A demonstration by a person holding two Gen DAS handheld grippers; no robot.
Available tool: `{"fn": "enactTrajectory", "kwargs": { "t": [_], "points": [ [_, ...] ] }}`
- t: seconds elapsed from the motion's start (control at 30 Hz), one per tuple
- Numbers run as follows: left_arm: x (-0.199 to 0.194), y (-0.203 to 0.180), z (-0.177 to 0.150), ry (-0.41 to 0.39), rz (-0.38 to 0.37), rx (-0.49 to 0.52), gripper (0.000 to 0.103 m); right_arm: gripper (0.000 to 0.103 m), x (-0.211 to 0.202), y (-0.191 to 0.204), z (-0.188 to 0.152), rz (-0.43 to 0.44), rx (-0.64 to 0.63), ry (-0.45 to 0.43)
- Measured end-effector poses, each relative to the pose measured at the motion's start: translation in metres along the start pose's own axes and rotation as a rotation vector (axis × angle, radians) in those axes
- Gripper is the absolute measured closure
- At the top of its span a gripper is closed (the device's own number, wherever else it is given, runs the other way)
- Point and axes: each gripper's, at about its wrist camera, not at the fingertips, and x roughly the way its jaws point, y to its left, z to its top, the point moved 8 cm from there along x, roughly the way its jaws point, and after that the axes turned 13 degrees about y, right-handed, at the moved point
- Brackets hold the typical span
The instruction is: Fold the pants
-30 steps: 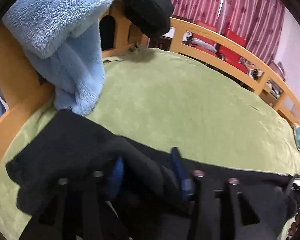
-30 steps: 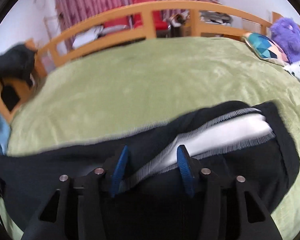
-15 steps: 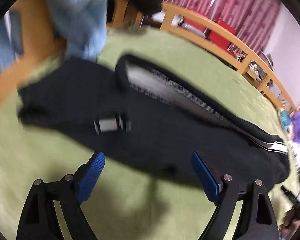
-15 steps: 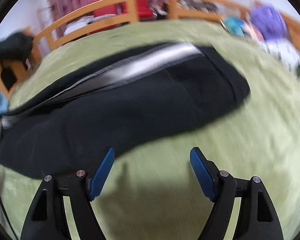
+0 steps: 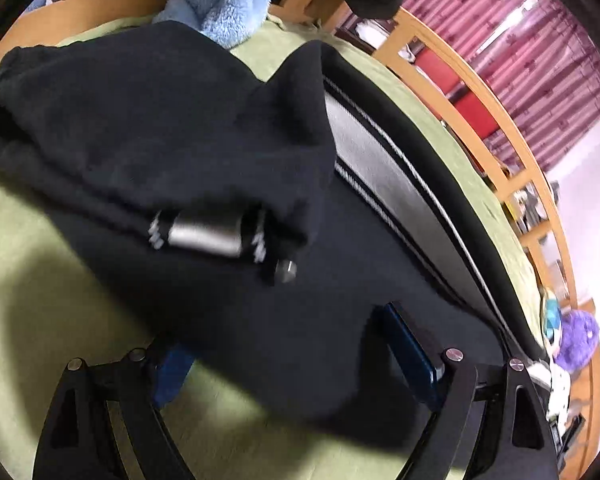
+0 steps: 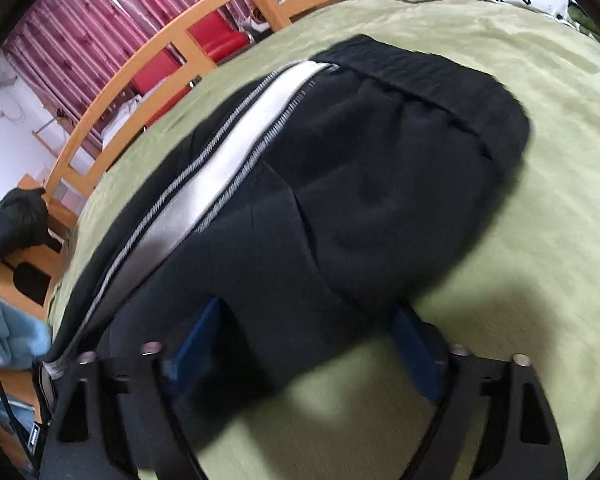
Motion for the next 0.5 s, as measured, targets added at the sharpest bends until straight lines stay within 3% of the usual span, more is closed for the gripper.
{"fn": "enactTrajectory", "kwargs": {
  "t": [0.07,0.17,0.2,0.23,0.27,0.3,0.37,0.5],
  "points": [
    [0.004,-0.004,0.006,-0.012,0.011,-0.027,0.009,0.007,0.008,0.007,0.008,-0.009,0.002,-0.004],
    [0.005,-0.012,0.009,-0.031,0.030,-0.045,0.012,0.009,0.017,0.014,0.020,-0.020,0.015,-0.024],
    [0.004,-0.012,0.008,-0.037,0.032,-0.053,0.028,0.019,0.017,0.015,0.021,-0.021,0.020,-0.032],
    [0.003,-0.012,0.008,-0.038,0.037,-0.062,0.052,0.041,0.016,0.015,0.022,-0.031,0.026,-0.044],
    [0.002,-0.006,0.007,-0.025,0.039,-0.082,0.064,0.054,0.013,0.014,0.020,-0.040,0.025,-0.051],
    [0.001,-0.003,0.007,-0.014,0.016,-0.091,0.082,0.077,0.008,0.011,0.019,-0.046,0.018,-0.062],
    [-0.006,0.001,0.005,0.006,-0.039,-0.103,0.087,0.085,0.000,0.010,0.021,-0.005,0.020,-0.067],
    [-0.036,-0.006,-0.011,-0.015,-0.043,-0.079,0.089,0.089,-0.040,0.010,0.007,-0.008,0.019,-0.118]
  ]
}}
